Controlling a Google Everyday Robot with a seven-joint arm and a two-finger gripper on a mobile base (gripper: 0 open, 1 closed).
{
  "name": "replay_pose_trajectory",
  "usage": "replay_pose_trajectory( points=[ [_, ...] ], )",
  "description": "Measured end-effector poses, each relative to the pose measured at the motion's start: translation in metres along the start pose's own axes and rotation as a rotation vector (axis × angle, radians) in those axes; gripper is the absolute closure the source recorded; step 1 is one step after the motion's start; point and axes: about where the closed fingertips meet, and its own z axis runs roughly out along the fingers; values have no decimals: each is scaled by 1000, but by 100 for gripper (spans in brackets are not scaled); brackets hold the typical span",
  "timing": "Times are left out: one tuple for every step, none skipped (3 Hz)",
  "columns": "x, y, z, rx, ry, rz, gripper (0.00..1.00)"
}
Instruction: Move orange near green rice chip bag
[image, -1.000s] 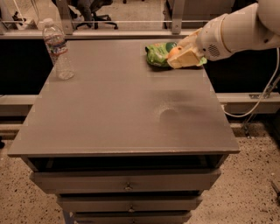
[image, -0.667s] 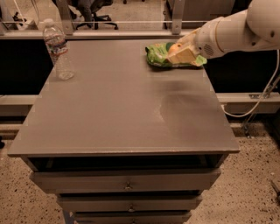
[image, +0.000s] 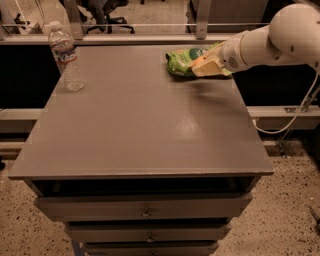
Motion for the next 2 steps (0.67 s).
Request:
replay_pose_trajectory(
  points=[
    [8, -1, 14, -20, 16, 17, 82],
    [13, 0, 22, -33, 24, 29, 59]
  ],
)
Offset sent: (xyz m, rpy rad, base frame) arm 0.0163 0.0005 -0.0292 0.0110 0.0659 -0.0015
